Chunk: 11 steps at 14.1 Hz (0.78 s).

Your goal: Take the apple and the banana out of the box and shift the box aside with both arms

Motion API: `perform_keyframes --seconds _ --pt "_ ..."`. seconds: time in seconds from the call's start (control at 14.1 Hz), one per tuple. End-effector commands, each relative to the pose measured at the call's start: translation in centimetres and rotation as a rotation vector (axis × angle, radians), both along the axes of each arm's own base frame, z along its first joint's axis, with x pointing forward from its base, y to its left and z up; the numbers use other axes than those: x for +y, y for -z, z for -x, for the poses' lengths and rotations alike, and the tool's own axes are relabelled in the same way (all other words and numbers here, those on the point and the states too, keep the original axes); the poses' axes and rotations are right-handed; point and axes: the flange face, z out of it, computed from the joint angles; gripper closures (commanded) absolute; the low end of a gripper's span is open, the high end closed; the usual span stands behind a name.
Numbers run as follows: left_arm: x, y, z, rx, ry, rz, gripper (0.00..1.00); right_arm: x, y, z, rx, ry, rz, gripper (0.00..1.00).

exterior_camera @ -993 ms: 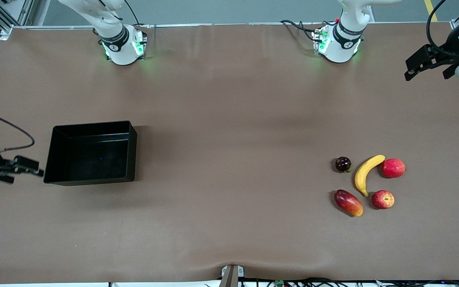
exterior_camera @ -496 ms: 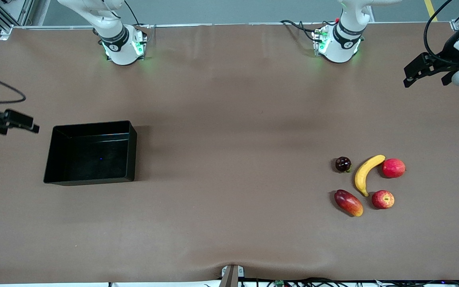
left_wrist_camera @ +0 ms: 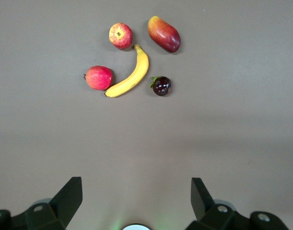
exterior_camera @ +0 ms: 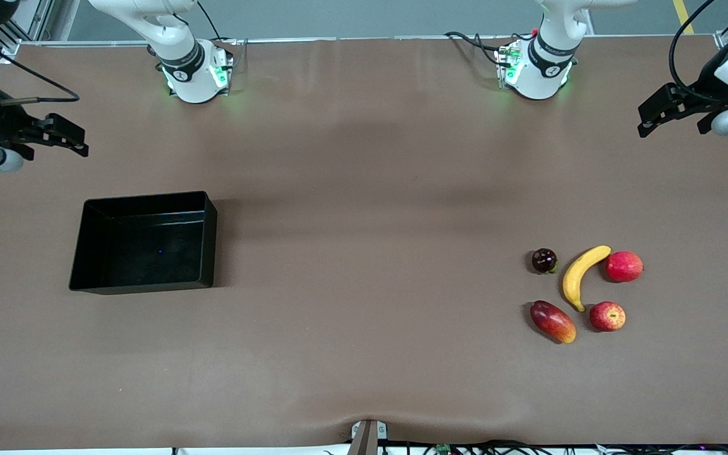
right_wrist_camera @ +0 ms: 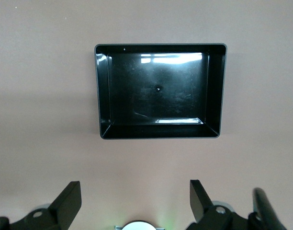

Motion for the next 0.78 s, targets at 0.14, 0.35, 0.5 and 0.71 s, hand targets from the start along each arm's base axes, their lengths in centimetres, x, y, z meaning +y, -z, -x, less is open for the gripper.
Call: perform_keyframes --seconds 0.14,0.35,0.5,0.71 --pt "0.3 -0.1 0.5 -0.023 0.007 -0.019 0.0 -1.4 -4.0 -3.7 -0.049 0.015 0.008 0.0" --pt "0.4 -0.3 0.5 -0.023 0.016 -0.019 0.0 -3.2 -4.1 -3.7 -0.057 0.052 -0.072 0.0" --pt "0.4 -0.5 0.6 -0.02 0.006 -0.019 0.0 -3.3 -4.1 -3.7 -0.061 0.033 -0.075 0.0" --pt "0.3 -0.2 0.1 -0.015 0.002 -0.016 0.0 -3.1 -4.0 -3.7 -0.058 0.028 -0.063 0.0"
